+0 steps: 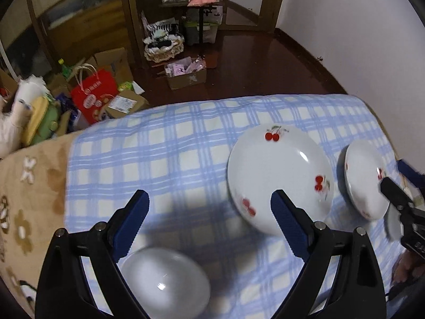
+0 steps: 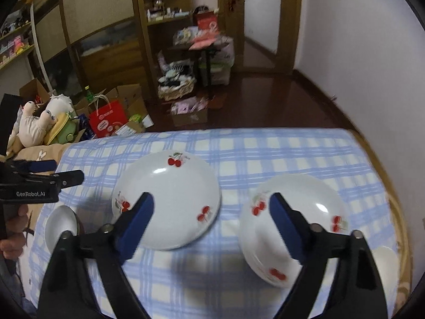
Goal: Organize plates and bowls
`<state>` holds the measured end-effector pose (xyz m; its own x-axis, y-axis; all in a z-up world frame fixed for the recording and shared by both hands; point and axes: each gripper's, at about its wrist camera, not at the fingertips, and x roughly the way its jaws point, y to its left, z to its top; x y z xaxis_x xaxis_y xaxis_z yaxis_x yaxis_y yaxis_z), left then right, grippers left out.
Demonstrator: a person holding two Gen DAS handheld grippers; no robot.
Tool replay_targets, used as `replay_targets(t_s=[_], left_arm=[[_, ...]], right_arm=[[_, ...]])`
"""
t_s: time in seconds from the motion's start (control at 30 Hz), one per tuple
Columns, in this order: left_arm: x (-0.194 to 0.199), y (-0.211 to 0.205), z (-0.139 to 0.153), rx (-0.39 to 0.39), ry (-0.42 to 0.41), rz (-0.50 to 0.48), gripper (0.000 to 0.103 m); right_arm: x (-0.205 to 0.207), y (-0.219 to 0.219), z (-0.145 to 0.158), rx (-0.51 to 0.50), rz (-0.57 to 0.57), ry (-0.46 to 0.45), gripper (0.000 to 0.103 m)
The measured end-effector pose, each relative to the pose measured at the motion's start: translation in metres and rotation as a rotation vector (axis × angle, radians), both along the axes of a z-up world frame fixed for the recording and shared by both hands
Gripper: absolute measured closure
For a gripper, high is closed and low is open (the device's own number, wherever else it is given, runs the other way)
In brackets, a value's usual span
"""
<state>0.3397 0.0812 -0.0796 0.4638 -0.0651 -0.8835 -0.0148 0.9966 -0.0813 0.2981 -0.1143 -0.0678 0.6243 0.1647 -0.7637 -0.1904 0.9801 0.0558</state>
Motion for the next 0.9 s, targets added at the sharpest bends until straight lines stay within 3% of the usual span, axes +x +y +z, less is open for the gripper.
replay_targets(t_s=[0.23,0.4,0.5,0.57,0.6,0.67,0.73,0.9], left_arm=[[0.023,-0.014,-0.039,-0.009,0.072,0.018,0.012],[0.030,-0.033,-0.060,-0.013,0.105,-0.005,0.014],[0.032,-0.038,-0.076,-0.005,0.137,0.004,0.030],[0.034,-0.036,-0.086,-0.033,0.157,0.026,0.049],[0.034,-0.033,-0.091,-0.064,0.169,0.042,0.054],[0.035,-0.028,-0.099,-0.105,0.179,0.075,0.058],[0.032,-0.022,-0.100,-0.133,0.152,0.117,0.062],[0.027,-0.016,-0.097,-0.190,0.132,0.133,0.077]], right_arm=[[0.051,-0.001,-0.048,0.071,-0.002,0.128,0.027],[0.071,-0.003,-0.075,0.110,-0.018,0.181,0.027],[0.076,-0.001,-0.084,0.102,-0.003,0.193,0.041],[0.080,0.002,-0.090,0.087,0.014,0.215,0.052],[0.082,0.003,-0.094,0.084,0.020,0.229,0.056],[0.088,0.004,-0.102,0.080,0.023,0.258,0.070],[0.093,0.003,-0.111,0.087,0.022,0.289,0.077],[0.094,0.006,-0.124,0.054,0.026,0.319,0.085]])
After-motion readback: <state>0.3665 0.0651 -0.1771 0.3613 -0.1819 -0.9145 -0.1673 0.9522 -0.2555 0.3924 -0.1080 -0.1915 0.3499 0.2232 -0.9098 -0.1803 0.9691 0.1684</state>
